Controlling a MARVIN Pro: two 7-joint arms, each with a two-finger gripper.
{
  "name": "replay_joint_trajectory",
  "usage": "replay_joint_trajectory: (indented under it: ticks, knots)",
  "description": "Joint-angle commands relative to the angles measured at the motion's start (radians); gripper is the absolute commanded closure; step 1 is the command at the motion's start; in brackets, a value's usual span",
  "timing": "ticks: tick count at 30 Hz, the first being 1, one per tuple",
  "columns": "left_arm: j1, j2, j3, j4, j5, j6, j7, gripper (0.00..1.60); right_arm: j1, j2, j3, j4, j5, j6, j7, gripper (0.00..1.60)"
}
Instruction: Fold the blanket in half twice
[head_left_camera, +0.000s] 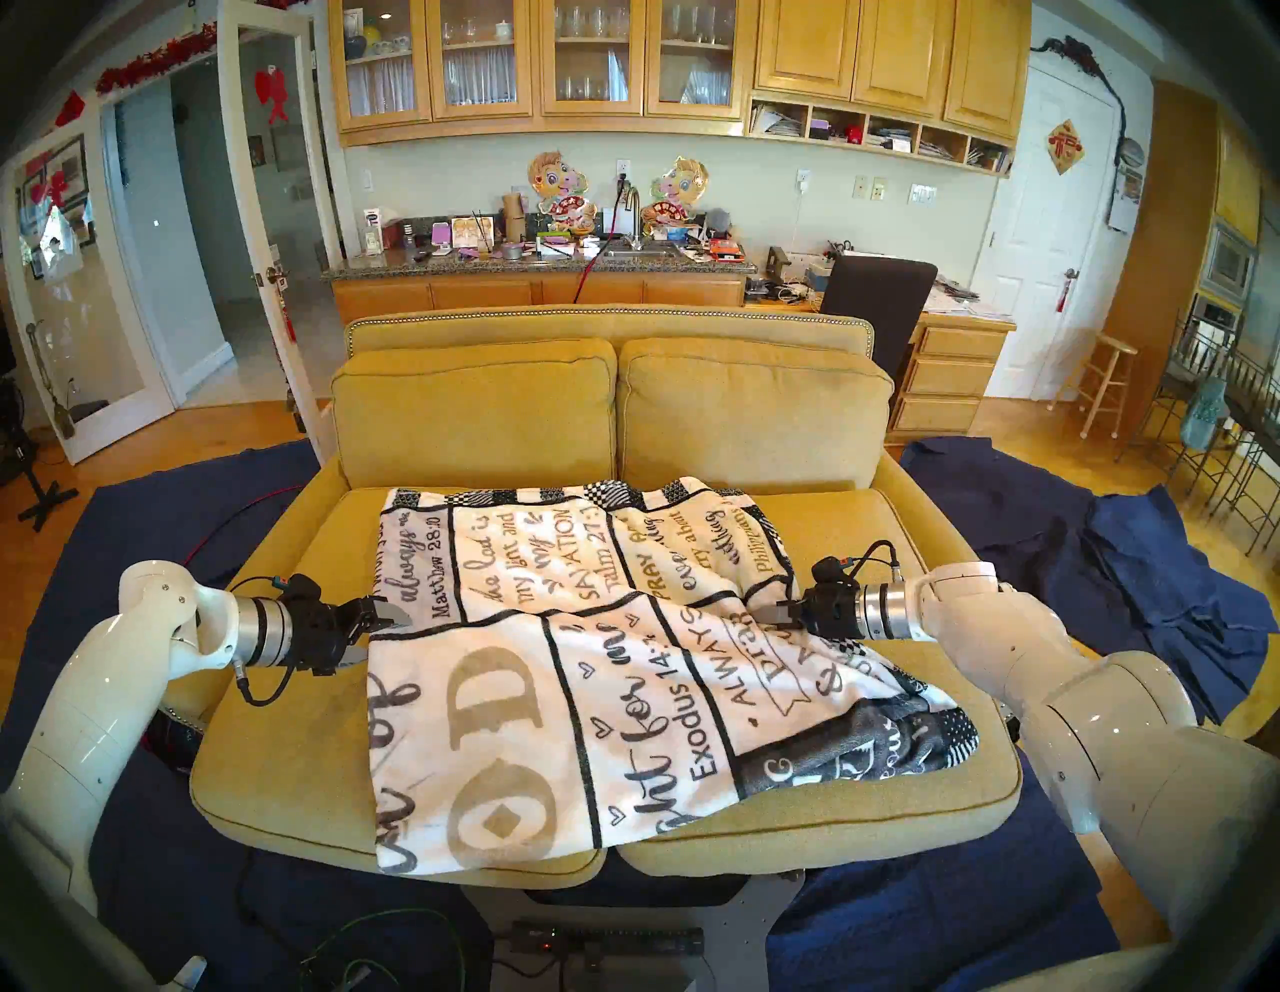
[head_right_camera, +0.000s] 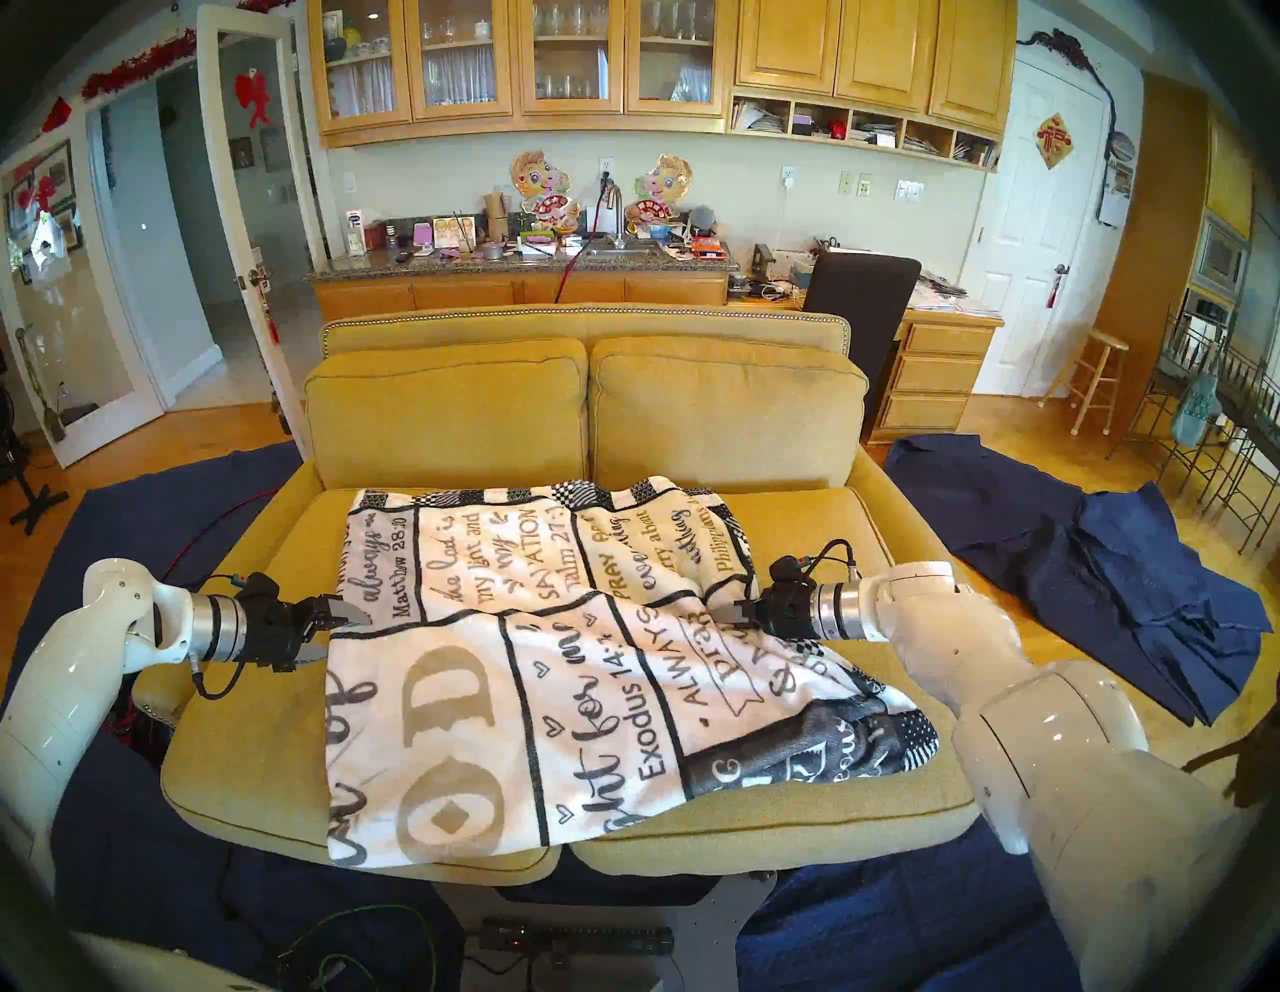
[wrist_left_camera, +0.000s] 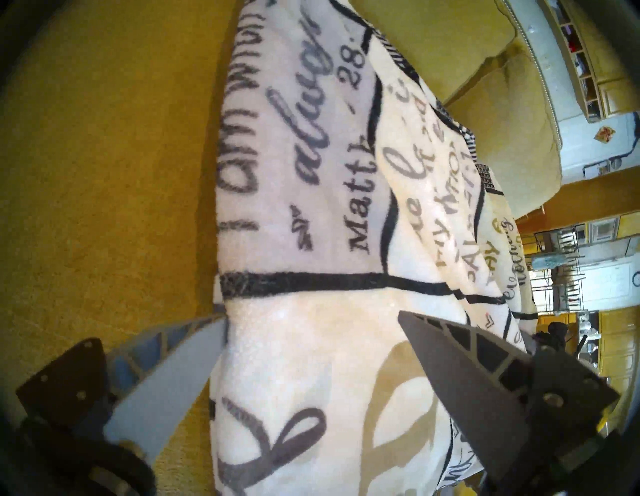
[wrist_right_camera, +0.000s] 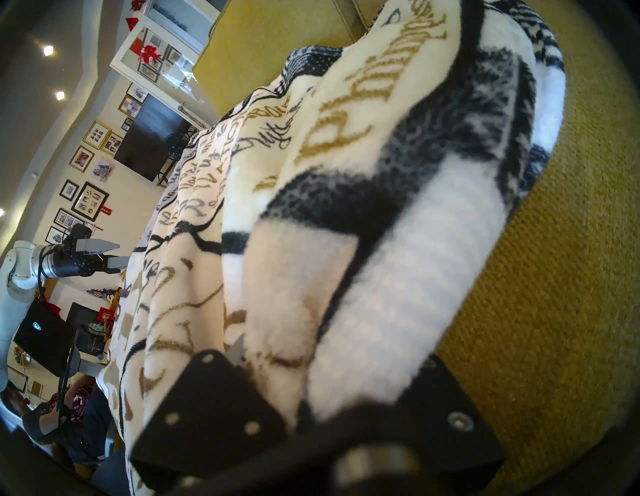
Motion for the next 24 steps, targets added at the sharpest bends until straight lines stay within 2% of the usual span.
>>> replay_joint_trajectory:
  ticks: [1,5,10,24]
  knots:
    - [0.003,0.031,-0.016,-0.073,0.031,-0.020,0.025,0.00,0.020,0.000,0.001,-0.017,0.003,0.000,0.019,1.60]
    - [0.034,0.036,-0.031,-0.112,0.048,-0.034,0.054,0.00,0.020,0.000,0.001,-0.017,0.002,0.000,0.020,1.60]
    - [0.047,0.030,-0.031,-0.120,0.059,-0.040,0.078,0.00,0.020,0.000,0.001,-0.017,0.002,0.000,0.020,1.60]
    - [0.015,0.013,-0.015,-0.072,0.071,-0.037,0.080,0.00,0.020,0.000,0.001,-0.017,0.002,0.000,0.020,1.60]
